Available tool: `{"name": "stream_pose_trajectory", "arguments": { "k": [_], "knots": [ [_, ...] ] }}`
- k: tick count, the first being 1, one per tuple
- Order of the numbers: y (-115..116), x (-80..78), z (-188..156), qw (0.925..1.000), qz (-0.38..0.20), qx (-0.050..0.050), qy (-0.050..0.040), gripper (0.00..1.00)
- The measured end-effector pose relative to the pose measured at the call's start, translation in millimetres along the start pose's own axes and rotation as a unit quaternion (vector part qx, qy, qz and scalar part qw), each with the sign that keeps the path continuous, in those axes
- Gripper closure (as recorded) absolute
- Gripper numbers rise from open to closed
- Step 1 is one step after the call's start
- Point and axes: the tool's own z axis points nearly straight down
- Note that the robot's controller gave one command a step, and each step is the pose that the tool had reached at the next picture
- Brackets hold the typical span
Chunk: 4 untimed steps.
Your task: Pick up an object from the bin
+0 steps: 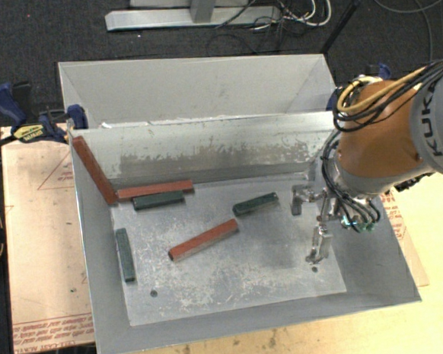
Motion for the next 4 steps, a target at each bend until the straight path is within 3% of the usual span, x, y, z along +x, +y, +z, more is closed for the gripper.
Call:
{"name": "stream_pose_trajectory", "arguments": {
  "k": [1,2,3,4],
  "knots": [
    [0.2,-1.9,-3.9,1.0,-0.001,0.0,-0.0037,0.0],
    [30.5,-31.6,33.1,0.9996,-0.026,0.002,-0.0086,0.0],
    [72.3,-37.2,53.9,0.9994,-0.034,0.0,-0.001,0.0],
    [83.1,-73.8,77.8,0.9984,0.056,-0.001,-0.0061,1.0]
  ]
}}
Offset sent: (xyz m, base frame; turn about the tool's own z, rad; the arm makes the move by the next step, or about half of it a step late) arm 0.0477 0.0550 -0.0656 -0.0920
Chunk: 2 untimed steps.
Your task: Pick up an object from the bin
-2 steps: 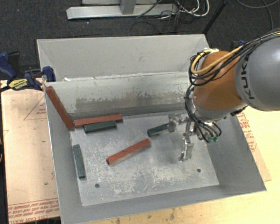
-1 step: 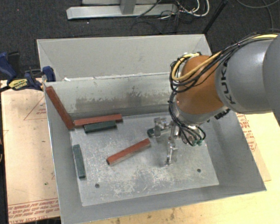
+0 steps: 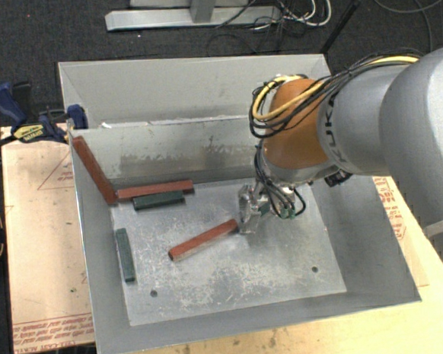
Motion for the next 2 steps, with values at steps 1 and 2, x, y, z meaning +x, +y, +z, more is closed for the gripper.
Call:
{"name": "stream_pose_trajectory", "arguments": {
  "k": [1,2],
  "knots": [
    [-0.5,0.8,1.4,1.0,0.0,0.001,0.0008,0.0],
    [-0.6,0.8,1.5,1.0,0.0,0.001,0.0009,0.0]
  ]
}}
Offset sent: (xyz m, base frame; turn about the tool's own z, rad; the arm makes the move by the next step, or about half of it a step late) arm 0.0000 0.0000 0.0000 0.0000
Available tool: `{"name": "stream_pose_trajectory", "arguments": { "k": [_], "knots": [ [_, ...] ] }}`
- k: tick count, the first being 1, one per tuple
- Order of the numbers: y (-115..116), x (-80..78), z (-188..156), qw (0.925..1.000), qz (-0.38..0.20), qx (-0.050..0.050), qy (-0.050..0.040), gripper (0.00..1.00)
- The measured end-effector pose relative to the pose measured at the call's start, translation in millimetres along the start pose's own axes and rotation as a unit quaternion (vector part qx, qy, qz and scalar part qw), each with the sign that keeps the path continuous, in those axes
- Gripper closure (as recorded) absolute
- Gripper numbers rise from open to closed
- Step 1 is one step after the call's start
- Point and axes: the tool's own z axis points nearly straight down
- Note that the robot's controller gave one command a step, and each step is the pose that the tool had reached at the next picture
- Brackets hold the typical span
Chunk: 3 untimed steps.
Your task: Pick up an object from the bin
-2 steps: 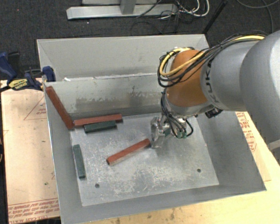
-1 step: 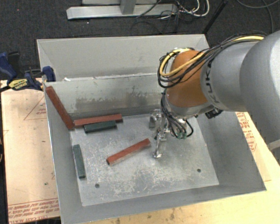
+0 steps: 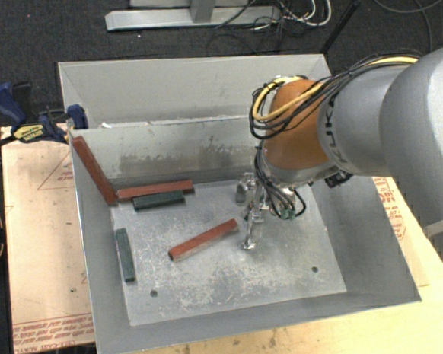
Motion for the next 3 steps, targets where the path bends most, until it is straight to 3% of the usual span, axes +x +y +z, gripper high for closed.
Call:
{"name": "stream_pose_trajectory", "arguments": {
  "k": [1,2,3],
  "knots": [
    [77.1,26.8,-0.6,1.0,-0.007,-0.001,0.0005,1.0],
    [77.2,26.8,-0.6,1.0,-0.007,-0.001,0.0006,1.0],
    [88.0,42.2,-173.2,0.9999,-0.014,-0.001,-0.0028,1.0]
  ]
}}
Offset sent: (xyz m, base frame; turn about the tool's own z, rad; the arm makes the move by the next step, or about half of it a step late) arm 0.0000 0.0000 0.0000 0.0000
